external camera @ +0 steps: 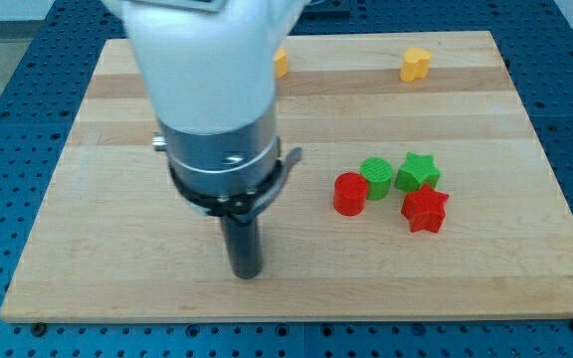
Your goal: Place the blue cube to the bottom right of the yellow hexagon
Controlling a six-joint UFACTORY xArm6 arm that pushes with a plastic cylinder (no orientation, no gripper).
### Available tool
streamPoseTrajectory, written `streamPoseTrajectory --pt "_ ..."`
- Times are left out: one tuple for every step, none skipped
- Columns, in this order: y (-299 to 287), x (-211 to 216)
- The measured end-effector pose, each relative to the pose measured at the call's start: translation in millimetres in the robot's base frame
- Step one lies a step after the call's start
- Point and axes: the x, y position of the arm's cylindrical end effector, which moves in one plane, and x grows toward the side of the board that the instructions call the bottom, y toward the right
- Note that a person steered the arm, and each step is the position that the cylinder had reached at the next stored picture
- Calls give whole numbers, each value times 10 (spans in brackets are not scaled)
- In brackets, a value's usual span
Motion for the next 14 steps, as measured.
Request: streamPoseTrajectory --pt "-48 -61" --pt "-40 -179" --pt "-40 -352" --pt "-40 -532" --pt "-40 -748" --pt "-41 -1026" --pt "-102 -1429" --pt "-143 -1877" --pt "-144 -2228" --pt "-103 -2306" --pt "94 -2353" --pt "-88 -2660" --pt "-449 -2786" --pt "-544 -2786"
